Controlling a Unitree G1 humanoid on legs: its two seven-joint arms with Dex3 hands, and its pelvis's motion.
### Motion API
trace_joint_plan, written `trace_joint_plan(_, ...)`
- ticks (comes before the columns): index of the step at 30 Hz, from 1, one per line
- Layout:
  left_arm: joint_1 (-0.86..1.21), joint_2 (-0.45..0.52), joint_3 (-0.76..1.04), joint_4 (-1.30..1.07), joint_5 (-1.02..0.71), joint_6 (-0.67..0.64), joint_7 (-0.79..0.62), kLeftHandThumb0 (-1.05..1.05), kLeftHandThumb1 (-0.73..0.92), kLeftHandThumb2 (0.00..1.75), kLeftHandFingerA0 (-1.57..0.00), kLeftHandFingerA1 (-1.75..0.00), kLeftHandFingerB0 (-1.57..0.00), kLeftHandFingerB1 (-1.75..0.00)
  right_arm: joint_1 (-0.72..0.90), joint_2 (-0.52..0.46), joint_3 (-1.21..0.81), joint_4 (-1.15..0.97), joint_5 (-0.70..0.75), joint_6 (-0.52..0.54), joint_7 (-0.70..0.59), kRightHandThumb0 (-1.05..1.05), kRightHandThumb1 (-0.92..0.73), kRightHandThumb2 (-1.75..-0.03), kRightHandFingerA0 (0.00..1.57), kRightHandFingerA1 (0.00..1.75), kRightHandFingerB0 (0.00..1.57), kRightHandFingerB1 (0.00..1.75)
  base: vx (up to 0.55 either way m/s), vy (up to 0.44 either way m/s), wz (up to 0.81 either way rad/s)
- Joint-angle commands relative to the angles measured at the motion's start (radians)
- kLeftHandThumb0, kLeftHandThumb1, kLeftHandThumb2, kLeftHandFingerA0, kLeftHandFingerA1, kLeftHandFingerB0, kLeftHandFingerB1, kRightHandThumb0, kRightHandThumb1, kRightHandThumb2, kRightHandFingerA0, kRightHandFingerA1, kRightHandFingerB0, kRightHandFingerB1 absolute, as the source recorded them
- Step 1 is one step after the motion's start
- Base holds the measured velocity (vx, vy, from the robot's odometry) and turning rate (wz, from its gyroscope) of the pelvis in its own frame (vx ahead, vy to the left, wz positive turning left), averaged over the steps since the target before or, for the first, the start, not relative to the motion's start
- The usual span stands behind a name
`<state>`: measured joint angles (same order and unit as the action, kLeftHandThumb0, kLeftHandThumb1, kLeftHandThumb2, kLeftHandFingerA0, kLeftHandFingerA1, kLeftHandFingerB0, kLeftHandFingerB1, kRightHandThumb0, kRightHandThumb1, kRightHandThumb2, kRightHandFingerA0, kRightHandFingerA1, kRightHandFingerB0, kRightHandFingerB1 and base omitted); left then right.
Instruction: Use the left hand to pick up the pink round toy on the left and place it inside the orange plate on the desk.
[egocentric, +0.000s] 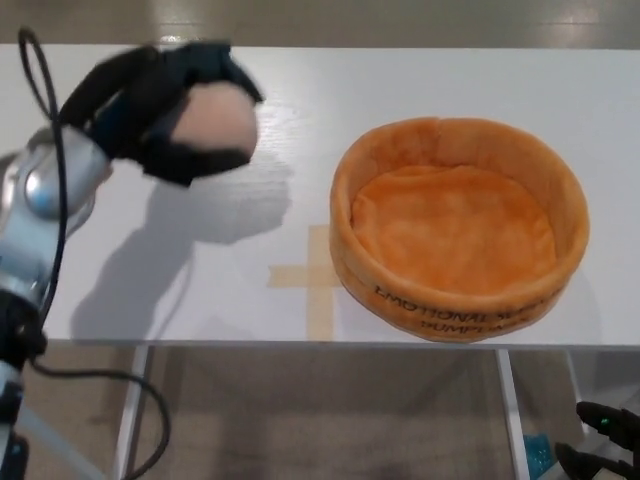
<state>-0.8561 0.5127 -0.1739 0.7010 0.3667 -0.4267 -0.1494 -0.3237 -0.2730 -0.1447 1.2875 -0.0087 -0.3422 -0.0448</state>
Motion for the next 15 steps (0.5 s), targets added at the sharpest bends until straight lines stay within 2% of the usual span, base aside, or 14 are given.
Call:
trace_joint_plan(1,-0.111,-0.058,-0.025,-0.028,0.007,0.004,-0.031,-0.31,0.81,0.64,-0.71,-1.57,-0.73,-1.09,0.023,0.015,-0.008,0.007,0.0,0.019,-0.001,-0.25,-0.58,-0.57,0.51,0.39,0.47,0.41,0.0,0.0,0.0)
trace_joint_plan(3,-0.136,-0.068,-0.044,-0.026,0.031,-0.003,-0.028,-0.31,0.81,0.64,-0.71,-1.57,-0.73,-1.09,0.023,0.016,-0.011,0.007,0.002,0.021,0.003,-0.25,-0.58,-0.57,0.51,0.39,0.47,0.41,0.0,0.0,0.0)
trace_joint_plan(4,-0.156,-0.089,-0.054,-0.016,0.039,-0.001,-0.017,-0.34,0.81,0.65,-0.82,-1.66,-0.7,-1.33,0.021,0.017,-0.01,0.007,0.0,0.02,0.001,-0.25,-0.58,-0.57,0.53,0.4,0.48,0.41,0.0,0.0,0.0)
trace_joint_plan(5,-0.172,-0.104,-0.061,-0.007,0.046,0.0,-0.008,-0.34,0.81,0.65,-0.82,-1.66,-0.7,-1.33,0.02,0.018,-0.009,0.007,-0.001,0.02,0.0,-0.25,-0.58,-0.57,0.53,0.4,0.48,0.41,0.0,0.0,0.0)
trace_joint_plan(6,-0.204,-0.129,-0.082,0.013,0.067,0.009,-0.001,-0.31,0.77,0.66,-0.71,-1.55,-0.71,-1.14,0.018,0.019,-0.008,0.007,-0.003,0.019,-0.003,-0.24,-0.58,-0.57,0.53,0.4,0.48,0.41,0.0,0.0,0.0)
trace_joint_plan(7,-0.227,-0.144,-0.098,0.029,0.081,0.016,0.004,-0.31,0.77,0.66,-0.71,-1.55,-0.71,-1.14,0.017,0.02,-0.007,0.007,-0.005,0.019,-0.005,-0.24,-0.58,-0.57,0.53,0.4,0.48,0.41,0.0,0.0,0.0)
trace_joint_plan(8,-0.255,-0.171,-0.115,0.057,0.094,0.021,0.016,-0.31,0.76,0.65,-0.75,-1.62,-0.81,-0.79,0.017,0.021,-0.007,0.007,-0.005,0.016,-0.004,-0.26,-0.57,-0.57,0.53,0.41,0.48,0.42,0.0,0.0,0.0)
trace_joint_plan(15,-0.337,-0.244,-0.17,0.165,0.129,0.033,0.058,-0.29,0.75,0.62,-0.78,-1.63,-0.87,-0.8,0.015,0.018,0.0,0.005,-0.017,0.012,-0.012,-0.27,-0.57,-0.57,0.54,0.41,0.48,0.42,0.0,0.0,0.0)
